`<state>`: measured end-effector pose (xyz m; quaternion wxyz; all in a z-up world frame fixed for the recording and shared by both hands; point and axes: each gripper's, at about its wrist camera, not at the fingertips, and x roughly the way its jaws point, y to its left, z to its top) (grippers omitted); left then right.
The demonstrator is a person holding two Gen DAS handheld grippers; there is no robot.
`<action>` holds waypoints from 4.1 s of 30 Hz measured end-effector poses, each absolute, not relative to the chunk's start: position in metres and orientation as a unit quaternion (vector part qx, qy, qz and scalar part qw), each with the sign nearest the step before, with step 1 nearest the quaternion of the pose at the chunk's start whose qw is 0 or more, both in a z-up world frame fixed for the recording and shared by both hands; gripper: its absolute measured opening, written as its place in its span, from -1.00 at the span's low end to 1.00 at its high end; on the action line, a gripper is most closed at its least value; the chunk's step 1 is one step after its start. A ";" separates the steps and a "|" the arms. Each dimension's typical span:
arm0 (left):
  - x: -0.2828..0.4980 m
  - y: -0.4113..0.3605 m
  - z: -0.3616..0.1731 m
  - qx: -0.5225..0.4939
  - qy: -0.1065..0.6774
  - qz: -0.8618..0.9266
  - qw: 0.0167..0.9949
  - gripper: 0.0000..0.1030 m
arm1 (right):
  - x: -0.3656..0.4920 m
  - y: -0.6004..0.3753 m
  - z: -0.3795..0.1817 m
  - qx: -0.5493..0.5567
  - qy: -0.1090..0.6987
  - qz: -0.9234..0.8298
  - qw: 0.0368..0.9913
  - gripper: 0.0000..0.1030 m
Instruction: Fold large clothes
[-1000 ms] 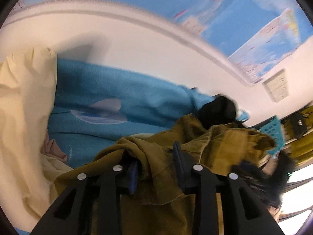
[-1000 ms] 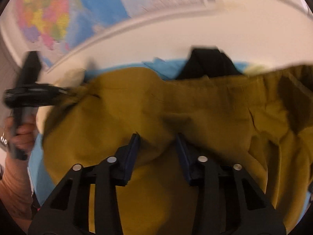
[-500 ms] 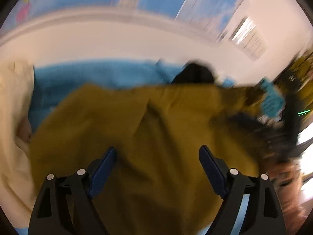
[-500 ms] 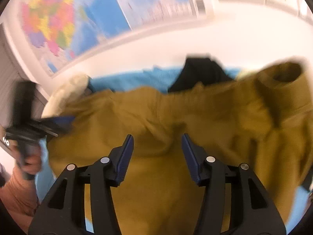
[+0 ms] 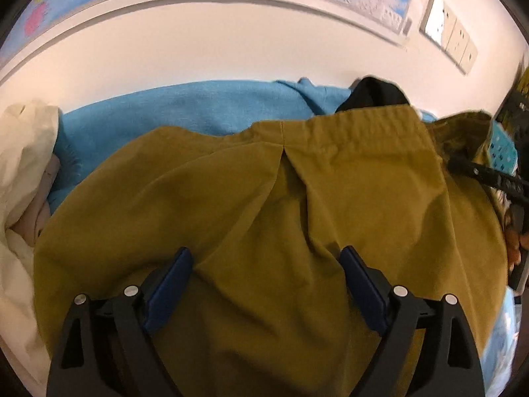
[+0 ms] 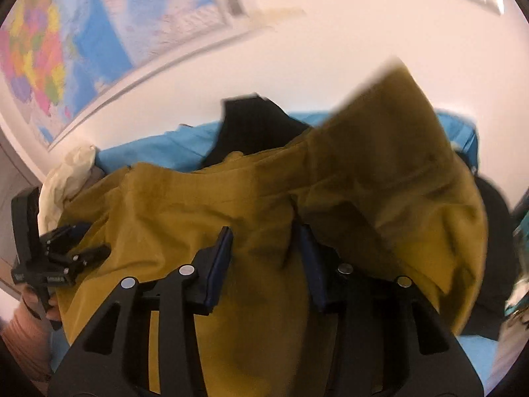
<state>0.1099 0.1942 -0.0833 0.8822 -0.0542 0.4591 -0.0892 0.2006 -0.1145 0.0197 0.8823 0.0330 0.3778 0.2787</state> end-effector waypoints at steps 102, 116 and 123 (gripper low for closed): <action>-0.069 0.190 -0.083 -0.098 0.433 -0.087 0.892 -0.42 | 0.001 -0.293 -0.061 0.142 0.348 0.169 0.911 -0.82; -0.069 0.167 -0.067 -0.061 0.413 -0.092 0.904 0.00 | 0.018 -0.225 -0.007 0.095 0.301 0.256 0.914 -0.24; -0.066 0.166 -0.081 -0.057 0.418 -0.084 0.903 0.12 | 0.036 -0.228 -0.038 0.123 0.346 0.252 0.895 -0.36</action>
